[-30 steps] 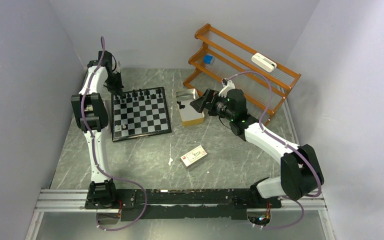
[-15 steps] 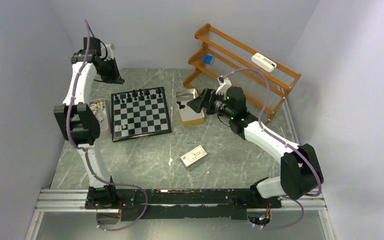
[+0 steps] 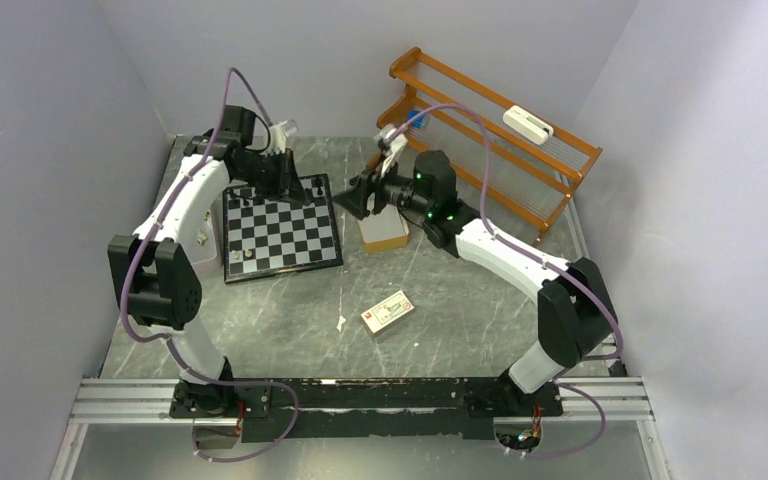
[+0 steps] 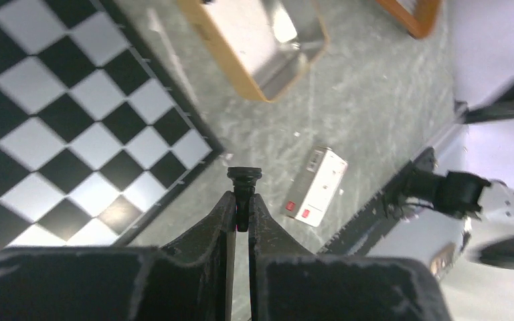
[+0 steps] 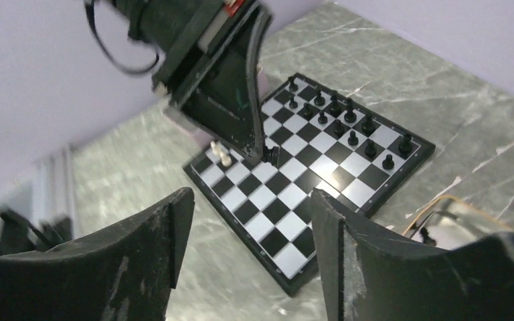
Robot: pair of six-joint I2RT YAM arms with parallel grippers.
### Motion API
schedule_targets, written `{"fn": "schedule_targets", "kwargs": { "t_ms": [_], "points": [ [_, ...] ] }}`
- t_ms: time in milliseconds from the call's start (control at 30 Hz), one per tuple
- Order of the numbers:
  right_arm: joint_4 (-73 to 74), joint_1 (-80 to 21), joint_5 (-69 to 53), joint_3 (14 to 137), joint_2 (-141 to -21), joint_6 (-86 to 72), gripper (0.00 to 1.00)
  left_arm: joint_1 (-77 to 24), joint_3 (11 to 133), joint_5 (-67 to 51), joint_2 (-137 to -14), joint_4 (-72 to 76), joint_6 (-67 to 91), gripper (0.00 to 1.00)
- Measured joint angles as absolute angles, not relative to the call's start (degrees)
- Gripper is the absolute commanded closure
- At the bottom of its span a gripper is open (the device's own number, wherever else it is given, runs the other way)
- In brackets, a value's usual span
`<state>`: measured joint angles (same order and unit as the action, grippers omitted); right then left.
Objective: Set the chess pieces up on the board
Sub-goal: Adjust the chess piece.
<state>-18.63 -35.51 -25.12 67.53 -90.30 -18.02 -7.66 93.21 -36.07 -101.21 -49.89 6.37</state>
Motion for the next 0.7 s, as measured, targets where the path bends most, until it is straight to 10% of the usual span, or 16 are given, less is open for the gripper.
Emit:
{"fn": "schedule_targets", "kwargs": {
  "t_ms": [267, 700],
  "points": [
    [-23.3, -40.1, -32.2, 55.2, -88.6, 20.0, 0.01, -11.0, 87.5, -43.0, -95.7, -47.3, 6.4, 0.90],
    [-24.1, -44.0, -29.0, 56.0, -91.4, 45.6, 0.19, -13.2, 84.4, -46.6, -95.2, -46.4, 6.1, 0.90]
  ]
}}
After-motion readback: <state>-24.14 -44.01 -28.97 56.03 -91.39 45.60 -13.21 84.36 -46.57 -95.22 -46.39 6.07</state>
